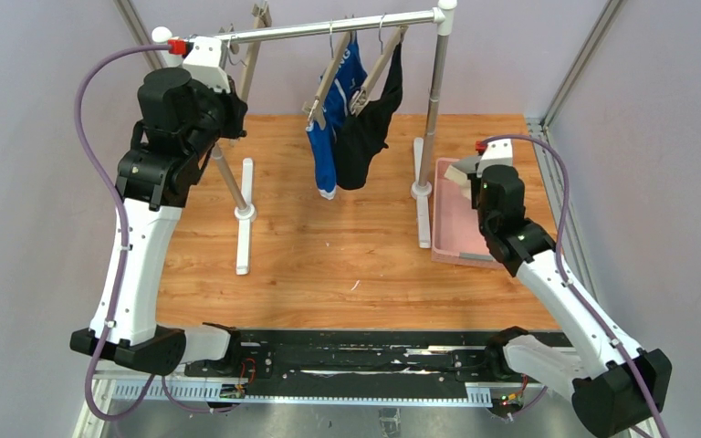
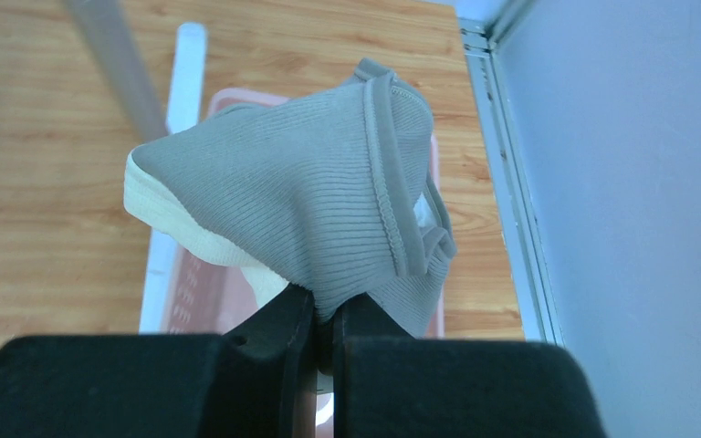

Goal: Remove the underwear clipped to the hanger

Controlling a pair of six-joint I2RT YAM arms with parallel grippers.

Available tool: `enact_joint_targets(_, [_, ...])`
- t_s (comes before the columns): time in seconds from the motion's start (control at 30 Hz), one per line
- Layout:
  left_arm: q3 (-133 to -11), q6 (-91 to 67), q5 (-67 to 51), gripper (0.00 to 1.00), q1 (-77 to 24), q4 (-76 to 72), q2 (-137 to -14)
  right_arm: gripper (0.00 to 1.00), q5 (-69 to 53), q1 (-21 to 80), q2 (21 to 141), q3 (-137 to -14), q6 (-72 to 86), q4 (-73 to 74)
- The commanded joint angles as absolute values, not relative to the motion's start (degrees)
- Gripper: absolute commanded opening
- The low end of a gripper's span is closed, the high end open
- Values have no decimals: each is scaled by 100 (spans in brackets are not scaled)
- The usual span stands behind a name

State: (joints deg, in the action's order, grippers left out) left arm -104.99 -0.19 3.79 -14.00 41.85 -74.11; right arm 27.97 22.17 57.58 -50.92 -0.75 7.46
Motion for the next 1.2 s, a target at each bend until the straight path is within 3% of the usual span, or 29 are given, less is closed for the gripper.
enact_joint_targets(0.0, [-10759,40,233,0,-1272,3871,-7457,0,2106,1730,6064,-5194,116,306])
enact_joint_targets(0.43, [-10818,-71,-58,0,-954,3817,-7943,1,1696,1513,7022,-4911,272,4])
enact_joint_targets(0.53, [-10664,-96,-225,7,-949,3800,-7897,1,1630,1497,7170,-4922,281,35])
enact_joint_targets(0.6, [-10548,-104,-247,17,-949,3767,-7811,2,1595,1482,7252,-4959,279,82])
enact_joint_targets(0.67, [-10461,-98,-202,23,-949,3762,-7675,20,1517,1473,7328,-5008,295,158])
enact_joint_targets(0.73, [-10375,-97,-158,28,-949,3767,-7466,52,1456,1470,7347,-5016,303,171])
enact_joint_targets(0.8, [-10297,-98,-87,29,-949,3766,-7262,66,1429,1469,7340,-5010,328,171])
enact_joint_targets(0.9, [-10127,-97,39,30,-950,3756,-6912,72,1399,1468,7273,-5022,342,192])
enact_joint_targets(1.17, [-9693,-108,132,30,-950,3678,-6087,72,1256,1469,6818,-4946,343,177])
